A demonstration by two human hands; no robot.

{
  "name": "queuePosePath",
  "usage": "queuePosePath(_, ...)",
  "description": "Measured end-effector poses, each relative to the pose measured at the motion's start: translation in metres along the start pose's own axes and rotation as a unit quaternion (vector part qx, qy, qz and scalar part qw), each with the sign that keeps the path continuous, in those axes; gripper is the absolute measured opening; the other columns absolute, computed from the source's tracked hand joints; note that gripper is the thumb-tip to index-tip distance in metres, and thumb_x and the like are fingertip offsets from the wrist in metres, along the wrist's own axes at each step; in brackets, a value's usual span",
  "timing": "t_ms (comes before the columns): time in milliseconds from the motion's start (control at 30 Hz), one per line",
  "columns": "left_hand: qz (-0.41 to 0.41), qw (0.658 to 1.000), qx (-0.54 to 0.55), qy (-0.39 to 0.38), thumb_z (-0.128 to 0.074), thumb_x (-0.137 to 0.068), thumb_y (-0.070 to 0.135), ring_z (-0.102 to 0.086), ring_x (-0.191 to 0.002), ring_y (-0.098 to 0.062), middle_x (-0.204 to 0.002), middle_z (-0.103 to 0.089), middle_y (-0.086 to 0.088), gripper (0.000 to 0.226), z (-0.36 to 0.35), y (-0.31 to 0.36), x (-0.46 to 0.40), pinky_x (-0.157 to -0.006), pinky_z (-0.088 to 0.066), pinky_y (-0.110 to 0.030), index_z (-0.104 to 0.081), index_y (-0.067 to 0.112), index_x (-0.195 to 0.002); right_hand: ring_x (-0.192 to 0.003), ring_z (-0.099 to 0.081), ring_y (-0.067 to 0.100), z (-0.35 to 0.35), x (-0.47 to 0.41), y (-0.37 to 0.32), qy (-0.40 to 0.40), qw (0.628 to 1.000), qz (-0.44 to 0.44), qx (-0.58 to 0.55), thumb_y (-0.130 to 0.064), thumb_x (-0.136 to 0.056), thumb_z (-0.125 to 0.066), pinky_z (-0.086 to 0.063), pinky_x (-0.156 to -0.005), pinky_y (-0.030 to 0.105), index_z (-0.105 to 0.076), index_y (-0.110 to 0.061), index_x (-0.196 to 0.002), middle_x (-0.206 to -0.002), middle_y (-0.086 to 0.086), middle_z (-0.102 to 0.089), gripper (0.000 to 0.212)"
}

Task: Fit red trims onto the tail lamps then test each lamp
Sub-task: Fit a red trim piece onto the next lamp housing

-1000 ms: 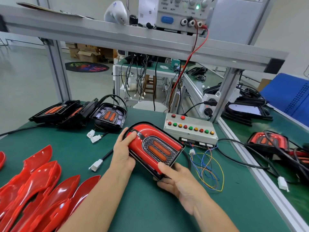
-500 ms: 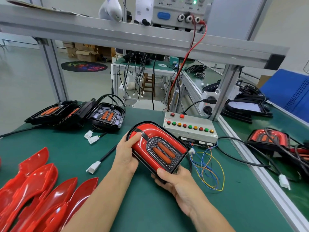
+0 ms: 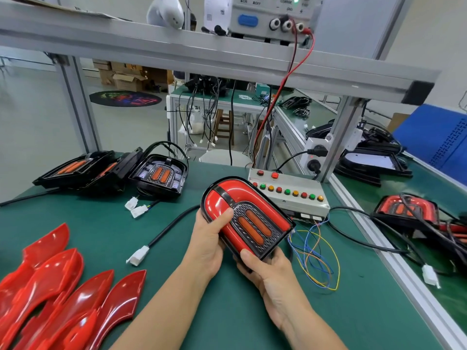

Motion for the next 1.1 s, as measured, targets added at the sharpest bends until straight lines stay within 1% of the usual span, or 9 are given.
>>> queuePosePath(133, 0.017, 1.0, -0.009, 0.0, -0.066, -0.081, 0.005, -0.066, -0.096, -0.024, -0.114, -0.067, -0.013, 0.044, -0.004, -0.002, 0.0, -0.083, -0.055, -0.044, -0.055, 0.012, -0.123, -0.102, -0.069, 0.029, 0.002, 0.003, -0.008, 0.013, 0.999, -0.009, 0.046, -0.002, -0.081, -0.071, -0.06, -0.075, 0.03, -0.058, -0.004, -0.118, -0.106, 0.012, -0.073, 0.04)
queuePosePath(267, 0.026, 0.999, -0.034, -0.024, -0.067, -0.08, 0.007, -0.07, -0.086, -0.02, -0.101, -0.072, -0.009, 0.034, -0.001, 0.01, -0.006, -0.068, -0.058, -0.035, -0.06, 0.014, -0.112, -0.069, -0.073, 0.02, 0.011, 0.007, -0.033, 0.032, 0.978, -0.013, 0.206, -0.041, -0.086, -0.066, -0.057, -0.055, 0.026, -0.065, -0.013, -0.101, -0.085, 0.006, -0.076, 0.032)
queuePosePath(333, 0.019, 0.998, -0.04, -0.04, -0.067, -0.076, 0.009, -0.07, -0.081, -0.018, -0.096, -0.073, -0.007, 0.037, -0.001, 0.017, -0.009, -0.065, -0.057, -0.032, -0.06, 0.013, -0.112, -0.052, -0.063, 0.01, 0.023, 0.006, -0.048, 0.078, 0.955, 0.04, 0.285, -0.057, -0.084, -0.059, -0.049, -0.045, 0.021, -0.066, -0.019, -0.094, -0.071, 0.002, -0.073, 0.04)
queuePosePath(400, 0.017, 0.997, -0.043, -0.064, -0.068, -0.071, 0.013, -0.07, -0.082, -0.019, -0.096, -0.073, -0.008, 0.044, -0.002, 0.023, -0.011, -0.066, -0.058, -0.032, -0.06, 0.011, -0.114, -0.046, -0.053, 0.003, 0.033, 0.004, -0.06, 0.118, 0.929, 0.124, 0.328, -0.067, -0.078, -0.054, -0.044, -0.047, 0.02, -0.066, -0.022, -0.092, -0.063, -0.006, -0.067, 0.049)
queuePosePath(500, 0.026, 0.99, -0.065, -0.125, -0.067, -0.073, 0.015, -0.07, -0.084, -0.019, -0.099, -0.073, -0.009, 0.044, -0.007, 0.028, -0.011, -0.066, -0.057, -0.03, -0.06, 0.01, -0.116, -0.068, -0.066, 0.0, 0.037, -0.001, -0.068, 0.082, 0.946, 0.176, 0.26, -0.063, -0.071, -0.053, -0.053, -0.07, 0.022, -0.067, -0.019, -0.109, -0.081, -0.014, -0.073, 0.06)
queuePosePath(633, 0.045, 0.97, -0.104, -0.217, -0.064, -0.079, 0.014, -0.069, -0.087, -0.02, -0.103, -0.07, -0.01, 0.039, -0.017, 0.029, -0.01, -0.071, -0.056, -0.031, -0.06, 0.011, -0.118, -0.106, -0.068, 0.022, 0.025, -0.004, -0.062, -0.074, 0.983, 0.078, 0.148, -0.05, -0.083, -0.052, -0.056, -0.084, 0.029, -0.067, -0.011, -0.116, -0.112, 0.007, -0.073, 0.053)
queuePosePath(800, 0.073, 0.957, -0.117, -0.257, -0.061, -0.085, 0.016, -0.067, -0.087, -0.026, -0.106, -0.067, -0.017, 0.04, -0.035, 0.026, -0.009, -0.075, -0.056, -0.036, -0.057, 0.005, -0.123, -0.11, -0.066, 0.02, 0.026, -0.001, -0.051, -0.129, 0.99, -0.047, 0.025, -0.07, -0.054, -0.077, -0.058, -0.077, 0.028, -0.074, -0.017, -0.111, -0.119, 0.008, -0.069, 0.077)
queuePosePath(867, 0.068, 0.959, -0.117, -0.248, -0.061, -0.086, 0.017, -0.067, -0.081, -0.026, -0.102, -0.067, -0.019, 0.038, -0.043, 0.023, -0.009, -0.07, -0.057, -0.035, -0.057, 0.004, -0.122, -0.112, -0.065, 0.022, 0.026, -0.001, -0.047, -0.145, 0.987, -0.061, -0.028, -0.067, -0.039, -0.087, -0.058, -0.079, 0.031, -0.075, -0.017, -0.109, -0.122, 0.01, -0.067, 0.087)
queuePosePath(1100, 0.031, 0.95, -0.18, -0.255, -0.054, -0.094, 0.017, -0.065, -0.087, -0.027, -0.104, -0.067, -0.017, 0.031, -0.056, 0.007, -0.004, -0.084, -0.055, -0.041, -0.058, 0.013, -0.125, -0.117, -0.061, 0.034, 0.032, 0.0, -0.044, -0.152, 0.984, -0.059, -0.072, -0.051, -0.036, -0.096, -0.045, -0.102, 0.051, -0.062, -0.005, -0.124, -0.127, 0.02, -0.063, 0.105)
Point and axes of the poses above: each hand's wrist, its own x-axis away from the middle knuckle, its own z-axis out of the back of the hand, y = z × x, the point moved 1 cm from there along -x, towards the middle knuckle
